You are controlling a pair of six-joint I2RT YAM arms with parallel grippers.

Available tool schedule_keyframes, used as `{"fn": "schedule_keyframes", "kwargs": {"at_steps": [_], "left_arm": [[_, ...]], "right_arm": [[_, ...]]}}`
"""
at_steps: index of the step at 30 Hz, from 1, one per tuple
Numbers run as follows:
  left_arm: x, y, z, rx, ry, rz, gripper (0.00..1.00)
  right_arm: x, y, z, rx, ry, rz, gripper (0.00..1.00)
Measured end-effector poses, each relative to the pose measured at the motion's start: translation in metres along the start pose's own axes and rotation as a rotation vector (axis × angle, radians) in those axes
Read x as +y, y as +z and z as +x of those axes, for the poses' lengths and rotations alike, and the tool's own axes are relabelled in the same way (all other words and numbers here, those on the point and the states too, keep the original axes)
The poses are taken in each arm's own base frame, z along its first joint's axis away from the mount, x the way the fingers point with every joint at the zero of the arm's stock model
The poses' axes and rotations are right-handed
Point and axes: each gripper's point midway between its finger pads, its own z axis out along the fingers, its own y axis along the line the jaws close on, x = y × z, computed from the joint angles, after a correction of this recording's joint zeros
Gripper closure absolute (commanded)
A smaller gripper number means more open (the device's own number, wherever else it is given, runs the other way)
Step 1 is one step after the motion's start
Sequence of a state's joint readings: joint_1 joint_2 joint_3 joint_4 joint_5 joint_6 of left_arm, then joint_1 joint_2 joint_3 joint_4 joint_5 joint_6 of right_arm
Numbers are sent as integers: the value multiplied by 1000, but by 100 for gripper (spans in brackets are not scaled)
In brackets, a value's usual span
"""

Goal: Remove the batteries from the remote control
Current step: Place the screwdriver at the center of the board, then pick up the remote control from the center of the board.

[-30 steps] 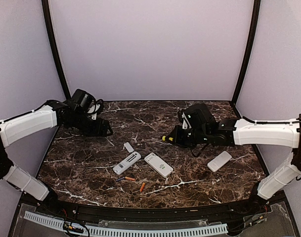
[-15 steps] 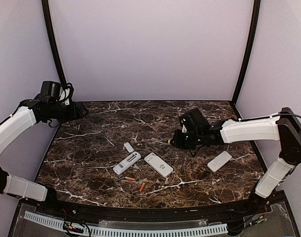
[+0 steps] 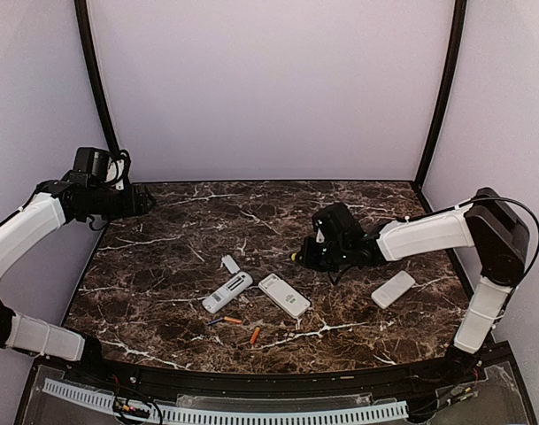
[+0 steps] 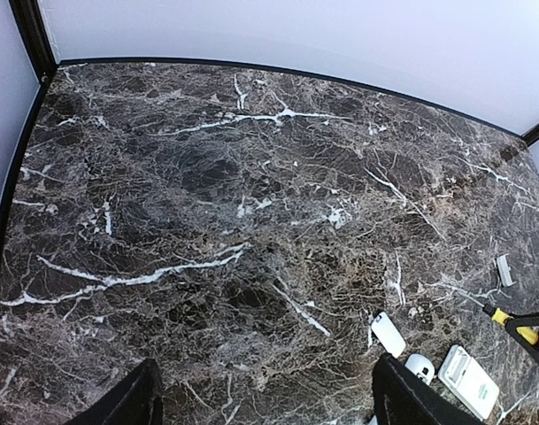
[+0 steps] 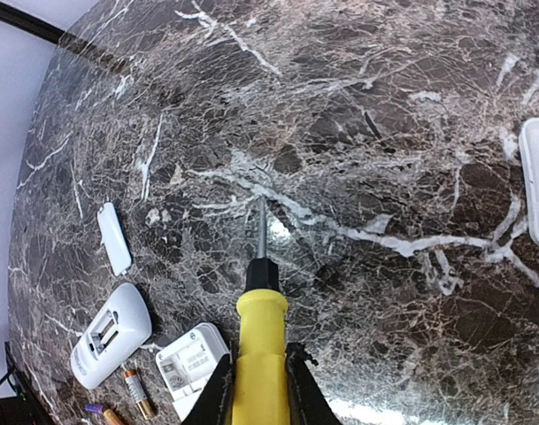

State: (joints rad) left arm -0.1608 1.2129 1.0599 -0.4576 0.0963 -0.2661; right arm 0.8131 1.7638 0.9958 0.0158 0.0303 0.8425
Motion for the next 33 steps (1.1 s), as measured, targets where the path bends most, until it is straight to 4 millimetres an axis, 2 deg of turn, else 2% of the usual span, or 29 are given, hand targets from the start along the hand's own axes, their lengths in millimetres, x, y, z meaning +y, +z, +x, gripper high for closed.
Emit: {"fn": "schedule_keyframes", "kwargs": {"at_steps": [3, 8, 12, 20, 23, 25, 27, 30, 33], "left_arm": [[2, 0, 0, -2, 2, -9, 20], [4, -1, -1, -8, 7, -23, 20], [5, -2, -2, -13, 12, -28, 20], [5, -3, -3, -17, 13, -31, 18], [3, -7, -4, -28, 14, -21, 17], [1, -10, -6, -36, 16, -14, 17], [0, -13, -7, -38, 22, -11, 16], [-1, -14, -10, -46, 31, -8, 15], [0, -16, -12, -55, 41, -15, 15]], "right_arm": [[2, 0, -1, -2, 10, -9, 65], [-2, 1, 1, 2, 25, -4, 54], [-6, 1, 4, 6, 30, 4, 41], [-16, -4, 1, -12, 27, 52, 29], [-21, -25, -6, -33, 26, 99, 19], [-26, -46, -12, -58, 33, 140, 9], [-35, -70, -18, -82, 51, 194, 3], [-57, -101, -19, -91, 106, 290, 1], [-90, -124, -12, -68, 183, 415, 1]]}}
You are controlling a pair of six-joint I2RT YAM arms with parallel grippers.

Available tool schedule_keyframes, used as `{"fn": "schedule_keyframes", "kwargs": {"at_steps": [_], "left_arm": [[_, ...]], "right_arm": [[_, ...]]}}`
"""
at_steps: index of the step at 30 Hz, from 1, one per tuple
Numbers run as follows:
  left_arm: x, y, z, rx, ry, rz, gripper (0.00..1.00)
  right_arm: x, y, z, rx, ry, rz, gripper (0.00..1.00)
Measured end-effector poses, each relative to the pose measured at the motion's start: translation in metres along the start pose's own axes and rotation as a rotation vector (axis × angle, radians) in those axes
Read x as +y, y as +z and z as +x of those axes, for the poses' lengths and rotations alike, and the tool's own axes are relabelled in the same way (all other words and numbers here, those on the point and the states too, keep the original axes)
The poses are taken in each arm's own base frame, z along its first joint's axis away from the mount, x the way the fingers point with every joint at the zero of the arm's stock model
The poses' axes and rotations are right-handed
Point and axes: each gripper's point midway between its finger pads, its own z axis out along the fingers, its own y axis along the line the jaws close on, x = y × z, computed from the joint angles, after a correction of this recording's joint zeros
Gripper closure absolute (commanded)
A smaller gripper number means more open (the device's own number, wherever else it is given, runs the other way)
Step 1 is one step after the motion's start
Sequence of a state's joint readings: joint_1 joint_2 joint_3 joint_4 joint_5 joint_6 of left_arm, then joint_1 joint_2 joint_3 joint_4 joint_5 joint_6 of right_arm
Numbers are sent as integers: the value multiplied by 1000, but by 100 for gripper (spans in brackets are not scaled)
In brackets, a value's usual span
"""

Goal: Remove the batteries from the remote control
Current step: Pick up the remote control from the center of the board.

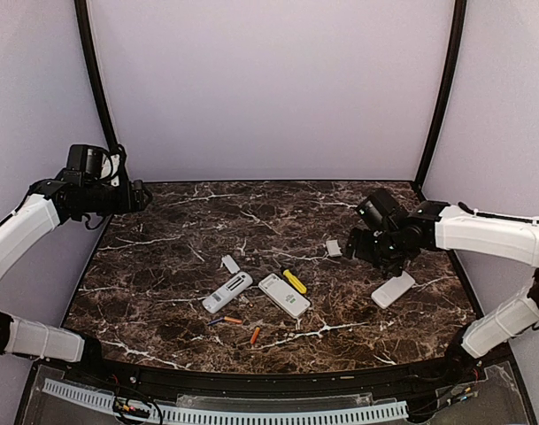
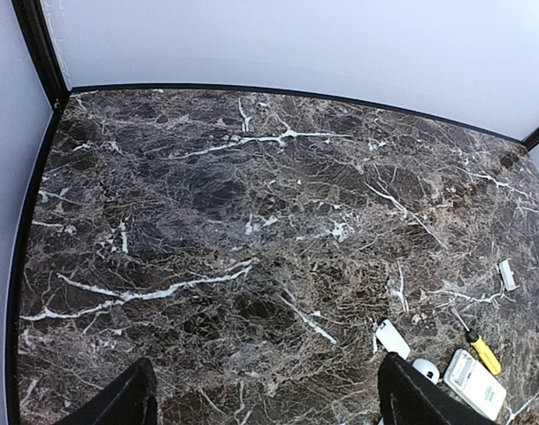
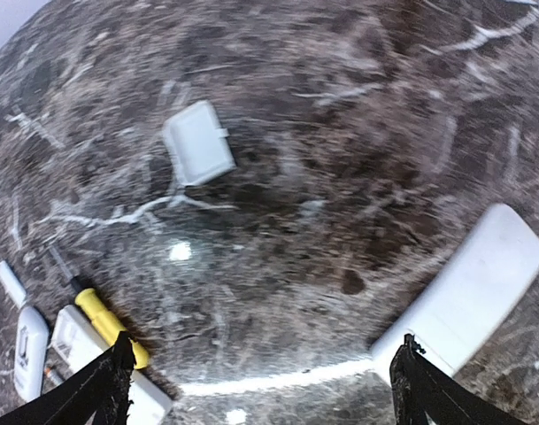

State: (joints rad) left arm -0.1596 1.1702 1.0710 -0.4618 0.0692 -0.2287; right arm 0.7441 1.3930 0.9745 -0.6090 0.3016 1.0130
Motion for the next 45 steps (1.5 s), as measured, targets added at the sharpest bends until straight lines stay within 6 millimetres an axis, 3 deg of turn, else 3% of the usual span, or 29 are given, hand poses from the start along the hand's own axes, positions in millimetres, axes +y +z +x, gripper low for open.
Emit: {"fn": "schedule_keyframes", "kwargs": {"at_steps": [7, 11, 20, 45], "left_arm": [[6, -2, -1, -8, 20, -36, 14], [7, -6, -4, -23, 26, -42, 14], [8, -7, -5, -27, 29, -48, 14], [8, -6, -5, -26, 35, -49, 14]], "right_arm": [[-90, 10, 12, 88, 170, 269, 1], [-115, 15, 19, 126, 233, 338, 2], [-127, 39, 32, 196, 245, 407, 9], [-131, 55, 38, 207, 247, 414, 31]]}}
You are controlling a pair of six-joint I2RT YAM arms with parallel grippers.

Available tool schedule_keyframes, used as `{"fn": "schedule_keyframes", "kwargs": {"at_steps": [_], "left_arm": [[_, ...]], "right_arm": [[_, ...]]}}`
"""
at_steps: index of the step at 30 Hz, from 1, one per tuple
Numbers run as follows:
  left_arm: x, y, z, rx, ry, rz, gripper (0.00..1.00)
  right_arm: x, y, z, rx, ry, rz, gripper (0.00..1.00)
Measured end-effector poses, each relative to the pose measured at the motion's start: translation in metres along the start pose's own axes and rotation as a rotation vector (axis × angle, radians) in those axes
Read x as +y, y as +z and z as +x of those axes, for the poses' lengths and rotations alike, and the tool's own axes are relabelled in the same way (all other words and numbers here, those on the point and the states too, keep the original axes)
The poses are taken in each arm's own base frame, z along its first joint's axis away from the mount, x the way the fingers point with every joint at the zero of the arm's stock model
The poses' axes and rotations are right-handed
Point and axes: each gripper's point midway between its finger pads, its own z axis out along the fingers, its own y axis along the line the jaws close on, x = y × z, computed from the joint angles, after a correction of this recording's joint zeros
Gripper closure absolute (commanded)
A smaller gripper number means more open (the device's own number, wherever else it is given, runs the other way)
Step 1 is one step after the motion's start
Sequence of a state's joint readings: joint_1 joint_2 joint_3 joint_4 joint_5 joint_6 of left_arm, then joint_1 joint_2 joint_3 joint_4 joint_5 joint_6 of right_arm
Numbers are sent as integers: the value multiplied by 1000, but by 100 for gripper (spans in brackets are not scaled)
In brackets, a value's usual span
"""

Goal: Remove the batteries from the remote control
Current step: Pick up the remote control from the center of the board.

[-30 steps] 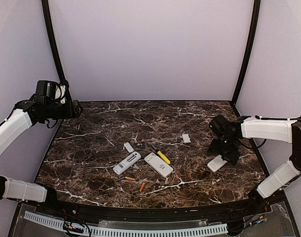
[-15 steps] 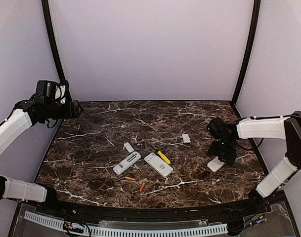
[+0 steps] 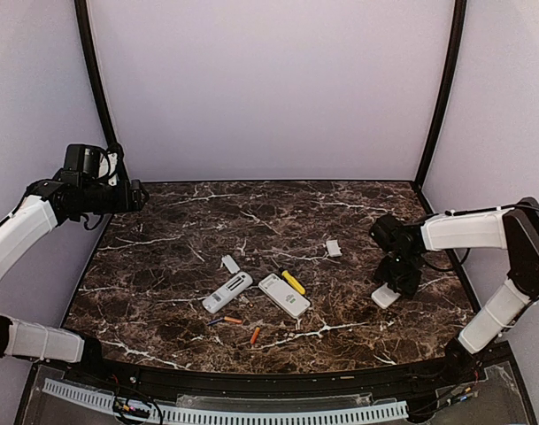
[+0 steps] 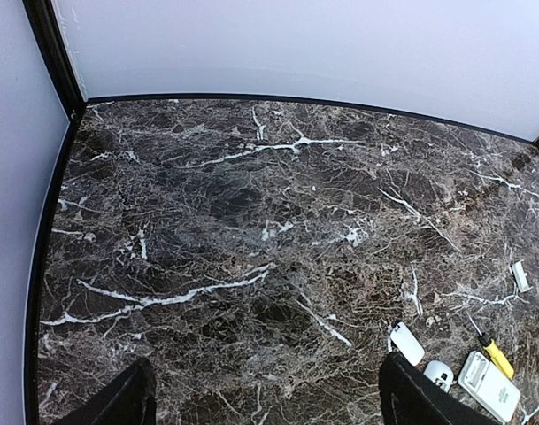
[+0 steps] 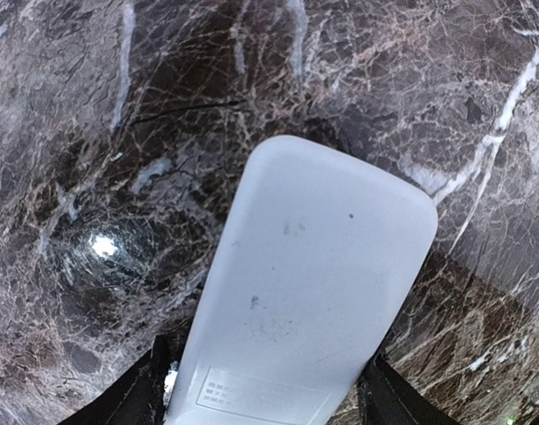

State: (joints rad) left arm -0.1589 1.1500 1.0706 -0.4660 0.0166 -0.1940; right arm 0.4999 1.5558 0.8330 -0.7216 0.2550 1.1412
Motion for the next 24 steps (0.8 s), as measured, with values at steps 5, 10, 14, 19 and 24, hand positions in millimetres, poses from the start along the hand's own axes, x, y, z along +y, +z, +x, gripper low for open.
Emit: {"fn": "schedule_keyframes", "kwargs": {"at_steps": [5, 10, 14, 19, 24], "left_arm": [[0, 0, 0, 0, 0, 0, 14], [0, 0, 0, 0, 0, 2, 14], [-3, 0, 1, 3, -1, 17, 14], [-11, 0, 7, 17, -25, 67, 16], [-22, 3, 17, 41, -48, 120, 17]], "right_arm": [[1, 3, 0, 1, -6, 1, 47], [3, 3, -2, -3, -18, -8, 62], [5, 2, -2, -1, -53, -22, 68], [24, -9, -4, -10, -146, -129, 71], [49, -26, -2, -15, -283, -241, 71]]}}
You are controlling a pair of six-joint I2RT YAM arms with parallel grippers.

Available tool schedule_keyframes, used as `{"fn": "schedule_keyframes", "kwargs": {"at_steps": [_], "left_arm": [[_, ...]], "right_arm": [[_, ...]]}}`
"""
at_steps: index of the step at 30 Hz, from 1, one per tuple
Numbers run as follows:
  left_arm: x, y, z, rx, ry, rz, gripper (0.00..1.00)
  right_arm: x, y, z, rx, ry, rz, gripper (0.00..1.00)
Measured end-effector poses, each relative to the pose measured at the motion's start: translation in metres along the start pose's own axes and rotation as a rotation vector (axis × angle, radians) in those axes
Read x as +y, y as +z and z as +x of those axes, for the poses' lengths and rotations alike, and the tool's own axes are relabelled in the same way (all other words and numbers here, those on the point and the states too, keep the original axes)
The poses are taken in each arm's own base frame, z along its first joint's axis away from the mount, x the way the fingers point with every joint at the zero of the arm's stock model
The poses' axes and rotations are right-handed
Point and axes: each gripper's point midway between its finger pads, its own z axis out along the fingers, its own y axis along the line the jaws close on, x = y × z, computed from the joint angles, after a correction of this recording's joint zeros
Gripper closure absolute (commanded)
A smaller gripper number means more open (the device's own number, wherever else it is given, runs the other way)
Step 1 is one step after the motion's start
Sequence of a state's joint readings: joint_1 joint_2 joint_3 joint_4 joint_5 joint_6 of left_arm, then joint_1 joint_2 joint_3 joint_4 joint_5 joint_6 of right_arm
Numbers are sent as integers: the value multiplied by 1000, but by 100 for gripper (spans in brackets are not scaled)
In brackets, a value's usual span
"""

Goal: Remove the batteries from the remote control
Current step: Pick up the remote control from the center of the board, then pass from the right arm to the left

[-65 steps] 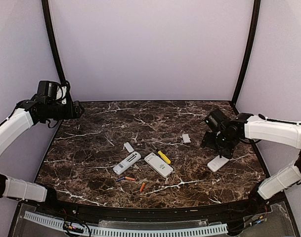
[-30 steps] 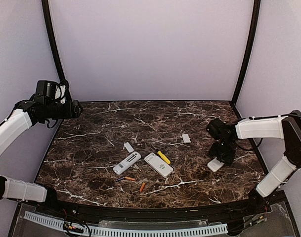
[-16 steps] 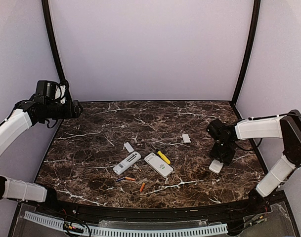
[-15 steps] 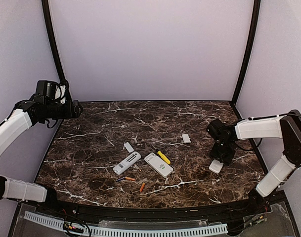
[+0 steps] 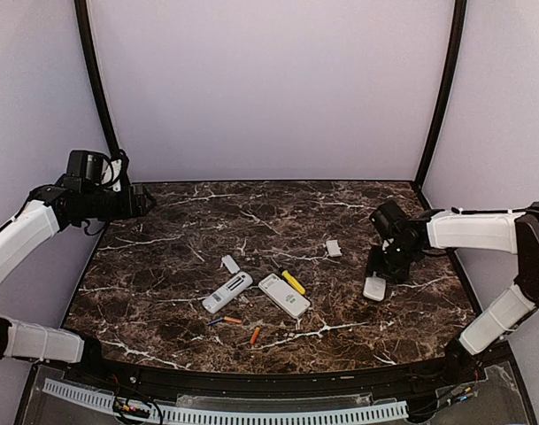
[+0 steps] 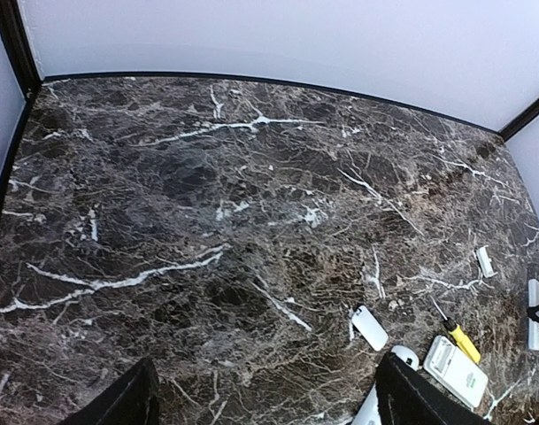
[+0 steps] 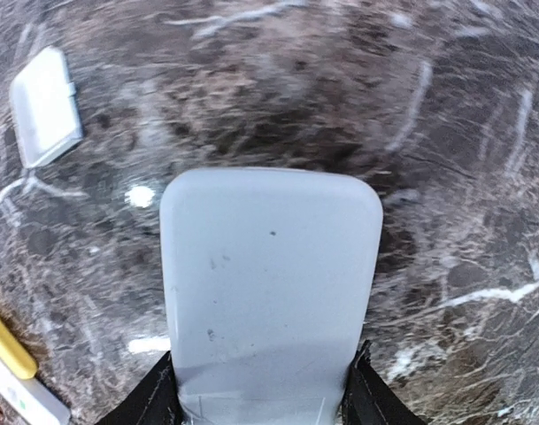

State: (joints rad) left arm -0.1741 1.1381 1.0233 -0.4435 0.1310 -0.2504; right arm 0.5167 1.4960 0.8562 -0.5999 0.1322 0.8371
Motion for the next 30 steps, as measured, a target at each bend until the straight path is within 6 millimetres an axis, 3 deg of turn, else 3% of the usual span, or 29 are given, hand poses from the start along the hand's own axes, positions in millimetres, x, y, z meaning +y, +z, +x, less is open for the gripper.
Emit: {"fn": "schedule_keyframes", "kwargs": {"at_steps": [5, 9, 11, 15, 22, 30], "left_arm": [[-27, 7, 24, 69, -22, 92, 17], [-66, 14, 52, 151, -29, 199, 19], [-86, 20, 67, 202, -56, 263, 20], [-118, 34, 101, 326, -145, 382, 21], [-158, 35, 119, 436, -272, 556, 27], [-181, 30, 127, 506, -325, 671, 34]], "right_arm": [[56, -20, 3, -11, -215, -150, 71], [122, -42, 13, -28, -432, -272, 71], [156, -52, 23, -40, -543, -327, 71], [200, -64, 50, -43, -718, -398, 71], [245, -84, 89, -53, -932, -488, 71], [277, -101, 95, -101, -1036, -541, 71]]}}
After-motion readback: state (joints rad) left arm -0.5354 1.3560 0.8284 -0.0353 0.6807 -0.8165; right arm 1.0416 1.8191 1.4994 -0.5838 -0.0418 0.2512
